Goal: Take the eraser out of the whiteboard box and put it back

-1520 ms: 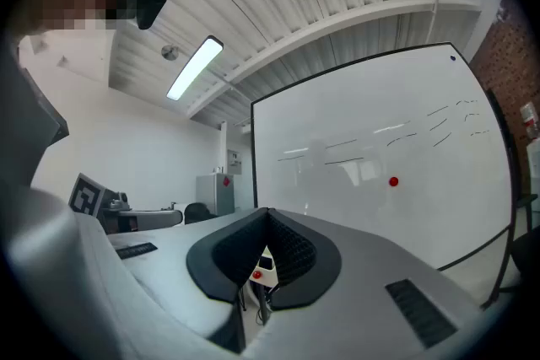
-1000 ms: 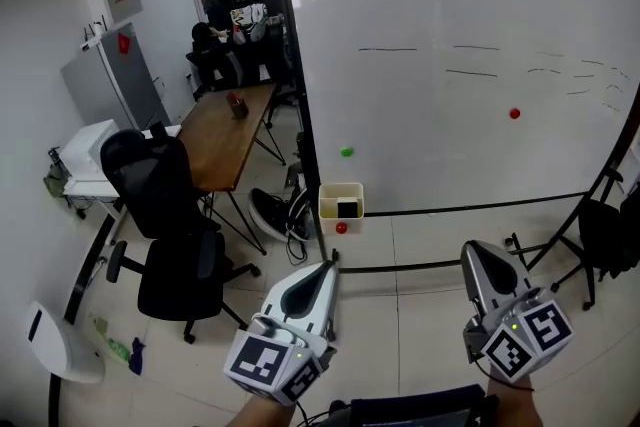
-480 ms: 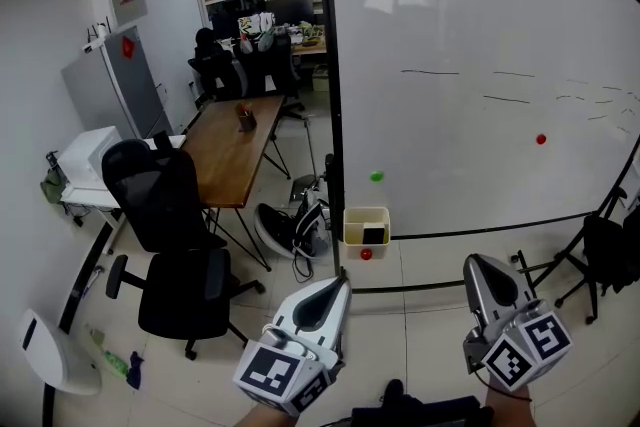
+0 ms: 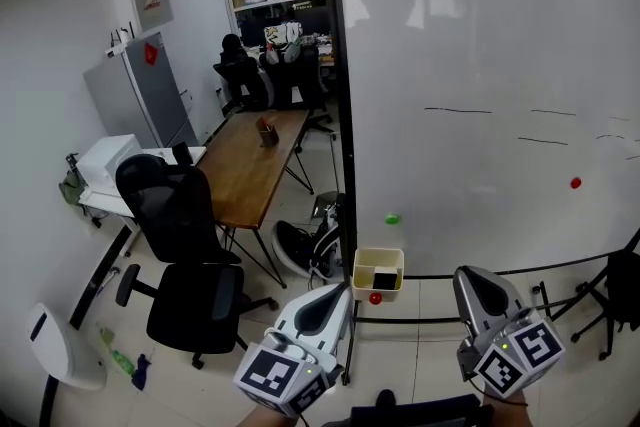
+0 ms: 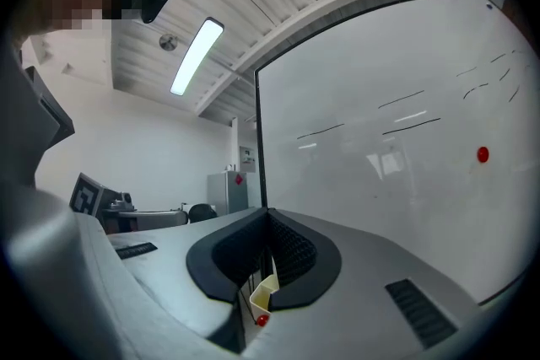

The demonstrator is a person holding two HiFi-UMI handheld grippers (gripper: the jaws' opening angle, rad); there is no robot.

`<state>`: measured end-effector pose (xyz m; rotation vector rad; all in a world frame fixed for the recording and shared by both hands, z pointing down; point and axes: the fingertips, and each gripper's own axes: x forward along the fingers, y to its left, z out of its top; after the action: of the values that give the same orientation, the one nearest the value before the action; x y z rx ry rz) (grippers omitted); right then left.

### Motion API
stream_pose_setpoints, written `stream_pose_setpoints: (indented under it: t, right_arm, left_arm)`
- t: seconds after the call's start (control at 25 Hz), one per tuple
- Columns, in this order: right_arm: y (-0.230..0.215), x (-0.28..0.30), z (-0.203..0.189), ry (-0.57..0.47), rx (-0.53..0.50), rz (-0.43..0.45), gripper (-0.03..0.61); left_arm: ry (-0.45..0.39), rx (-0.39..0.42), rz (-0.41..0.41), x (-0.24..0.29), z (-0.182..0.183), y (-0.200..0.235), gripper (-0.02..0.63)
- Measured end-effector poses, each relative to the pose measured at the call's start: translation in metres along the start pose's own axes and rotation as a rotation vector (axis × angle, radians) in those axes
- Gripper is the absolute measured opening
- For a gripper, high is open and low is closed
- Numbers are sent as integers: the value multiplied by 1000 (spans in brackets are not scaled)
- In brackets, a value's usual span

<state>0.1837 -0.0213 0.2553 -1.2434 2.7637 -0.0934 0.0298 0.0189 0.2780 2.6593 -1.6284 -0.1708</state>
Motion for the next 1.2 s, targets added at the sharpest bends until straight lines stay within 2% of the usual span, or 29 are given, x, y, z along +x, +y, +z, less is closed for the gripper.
stream_pose_setpoints:
  t: [0.36,0.6,0.76,1.2]
  right_arm:
    - [-68,57,5,-12,20,87,23]
    - [-90,89,-3,-2,33,109,23]
    - [-93,115,-4,-11,31,89,23]
    - [-50,193,-21,-15,9,-48,23]
  left_arm:
    - [12,14,67,80,-2,25,29]
    - [26,22,94,110,-7,48,29]
    - [21,17,83,120,-9,72,29]
    - [25,24,-29,116,-4,170,29]
